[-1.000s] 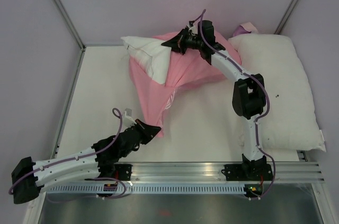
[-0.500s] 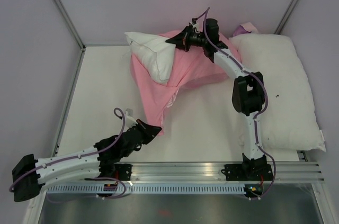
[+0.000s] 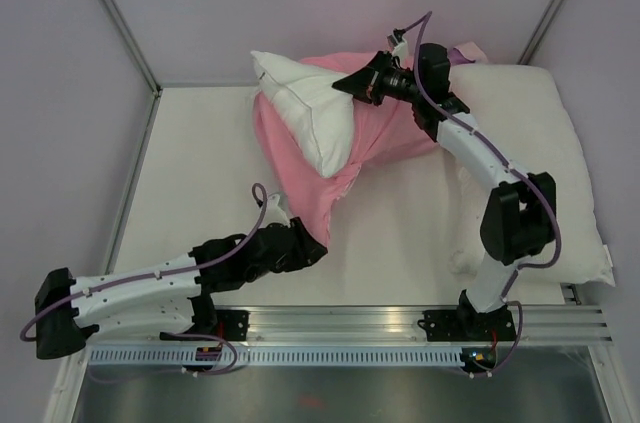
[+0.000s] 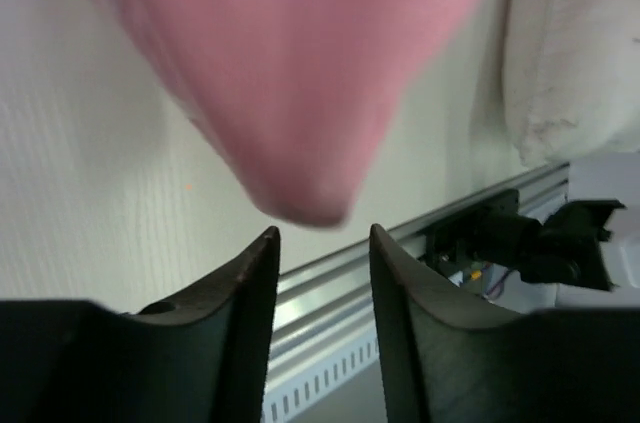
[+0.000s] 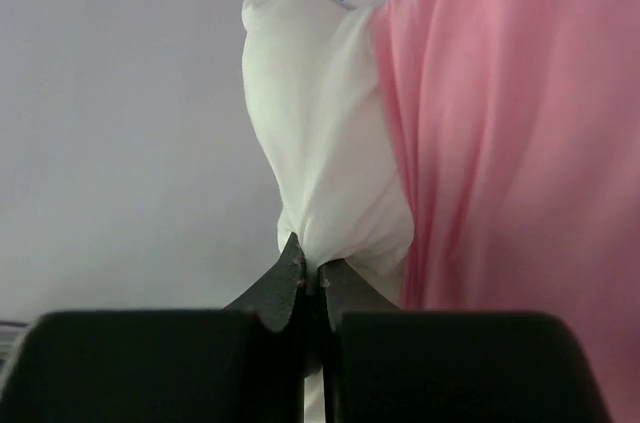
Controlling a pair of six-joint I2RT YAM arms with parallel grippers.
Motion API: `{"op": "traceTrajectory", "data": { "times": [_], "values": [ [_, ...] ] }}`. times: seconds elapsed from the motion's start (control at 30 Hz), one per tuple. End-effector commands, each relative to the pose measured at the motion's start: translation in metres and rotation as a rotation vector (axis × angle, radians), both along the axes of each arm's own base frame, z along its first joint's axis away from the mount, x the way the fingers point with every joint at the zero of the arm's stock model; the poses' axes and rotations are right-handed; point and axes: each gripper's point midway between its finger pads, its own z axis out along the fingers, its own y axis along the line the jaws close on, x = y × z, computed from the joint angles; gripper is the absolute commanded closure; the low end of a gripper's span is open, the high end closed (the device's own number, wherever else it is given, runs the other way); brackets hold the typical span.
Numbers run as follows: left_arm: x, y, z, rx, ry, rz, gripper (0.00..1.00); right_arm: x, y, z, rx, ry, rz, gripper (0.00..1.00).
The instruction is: Remove the pillowcase from the pillow
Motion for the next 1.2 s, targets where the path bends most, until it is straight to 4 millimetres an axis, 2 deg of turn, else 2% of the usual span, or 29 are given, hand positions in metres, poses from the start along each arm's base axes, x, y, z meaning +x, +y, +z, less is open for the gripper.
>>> {"op": "traceTrajectory", "data": {
  "times": [0.0, 0.1, 0.13, 0.17, 0.27, 0.33, 0.53, 0.67, 1.0, 1.17],
  "values": [
    [-0.015, 0.001, 0.045, 0.038, -0.056, -0.151, 0.51, -0.02, 0.002, -0.003, -0.147, -0.209, -0.047, 1.0],
    [-0.015, 0.007, 0.077, -0.044, -0.101, -0.138, 0.4, -0.051, 0.028, -0.033, -0.188, -0.194, 0.043, 1.0],
    [-0.016, 0.008, 0.084, -0.069, -0.111, -0.135, 0.37, -0.056, 0.031, -0.039, -0.201, -0.197, 0.053, 1.0],
    [-0.015, 0.01, 0.091, -0.087, -0.126, -0.127, 0.29, -0.065, 0.03, -0.046, -0.21, -0.186, 0.06, 1.0],
    [-0.011, 0.017, 0.103, -0.125, -0.152, -0.084, 0.14, -0.081, 0.034, -0.049, -0.205, -0.19, 0.081, 1.0],
    [-0.006, 0.017, 0.106, -0.119, -0.182, -0.075, 0.1, -0.094, 0.033, -0.046, -0.192, -0.202, 0.091, 1.0],
    [0.0, -0.005, 0.106, -0.118, -0.194, -0.104, 0.05, -0.113, 0.031, -0.03, -0.156, -0.213, 0.096, 1.0],
    [0.008, -0.017, 0.095, -0.073, -0.184, -0.094, 0.01, -0.124, 0.035, -0.021, -0.143, -0.224, 0.11, 1.0],
    [0.025, -0.046, 0.118, -0.118, -0.269, -0.123, 0.0, -0.148, 0.047, -0.017, -0.137, -0.225, 0.152, 1.0],
    [0.035, -0.06, 0.102, -0.094, -0.196, -0.146, 0.0, -0.16, 0.048, -0.006, -0.121, -0.241, 0.153, 1.0]
  ]
}}
